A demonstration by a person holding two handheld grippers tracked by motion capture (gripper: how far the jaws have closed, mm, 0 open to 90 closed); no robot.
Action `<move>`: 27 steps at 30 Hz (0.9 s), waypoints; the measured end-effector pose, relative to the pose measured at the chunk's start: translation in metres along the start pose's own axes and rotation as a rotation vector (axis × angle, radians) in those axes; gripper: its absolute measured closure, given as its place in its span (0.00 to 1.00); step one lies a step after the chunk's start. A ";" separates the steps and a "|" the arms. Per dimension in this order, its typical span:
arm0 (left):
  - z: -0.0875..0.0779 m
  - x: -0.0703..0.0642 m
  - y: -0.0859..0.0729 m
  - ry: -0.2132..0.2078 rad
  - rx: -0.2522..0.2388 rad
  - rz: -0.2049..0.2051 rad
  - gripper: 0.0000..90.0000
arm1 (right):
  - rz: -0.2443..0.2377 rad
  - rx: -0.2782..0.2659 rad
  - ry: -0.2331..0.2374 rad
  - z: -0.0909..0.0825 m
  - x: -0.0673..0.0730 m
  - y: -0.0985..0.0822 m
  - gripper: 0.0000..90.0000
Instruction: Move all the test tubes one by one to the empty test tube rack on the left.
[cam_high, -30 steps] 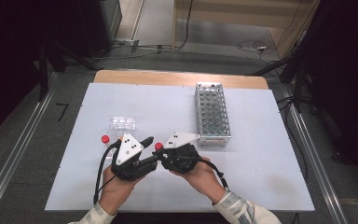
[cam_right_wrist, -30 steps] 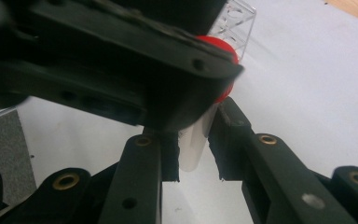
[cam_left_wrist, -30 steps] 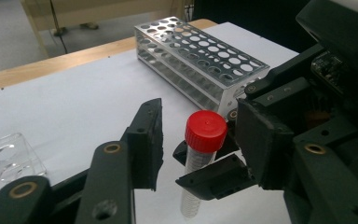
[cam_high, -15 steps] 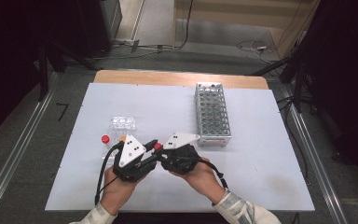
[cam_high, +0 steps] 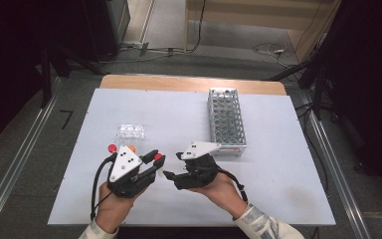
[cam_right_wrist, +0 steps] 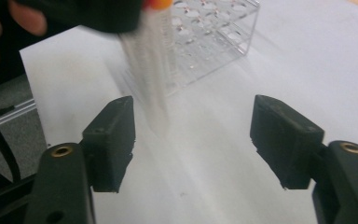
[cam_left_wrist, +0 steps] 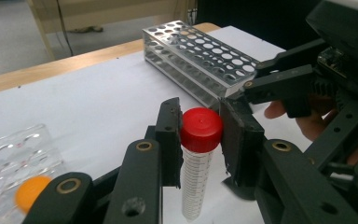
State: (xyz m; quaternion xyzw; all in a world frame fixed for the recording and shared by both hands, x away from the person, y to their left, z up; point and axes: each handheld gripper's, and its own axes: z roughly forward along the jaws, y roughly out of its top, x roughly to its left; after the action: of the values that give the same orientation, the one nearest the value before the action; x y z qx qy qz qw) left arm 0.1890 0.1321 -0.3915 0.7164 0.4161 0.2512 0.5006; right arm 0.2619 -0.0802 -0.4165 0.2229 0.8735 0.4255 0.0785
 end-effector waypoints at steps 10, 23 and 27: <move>-0.026 0.017 -0.003 0.058 -0.028 -0.036 0.78 | 0.021 -0.004 -0.041 -0.016 -0.013 -0.020 0.27; -0.055 0.038 -0.006 0.119 -0.063 -0.084 0.78 | 0.072 -0.026 -0.093 -0.038 -0.030 -0.033 0.26; -0.061 0.047 -0.006 0.147 -0.072 -0.099 0.78 | 0.085 -0.023 -0.108 -0.043 -0.033 -0.038 0.26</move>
State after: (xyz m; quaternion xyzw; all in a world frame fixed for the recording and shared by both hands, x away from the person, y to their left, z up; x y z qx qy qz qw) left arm 0.1642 0.2043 -0.3771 0.6558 0.4775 0.2929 0.5061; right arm 0.2652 -0.1466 -0.4206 0.2814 0.8529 0.4258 0.1098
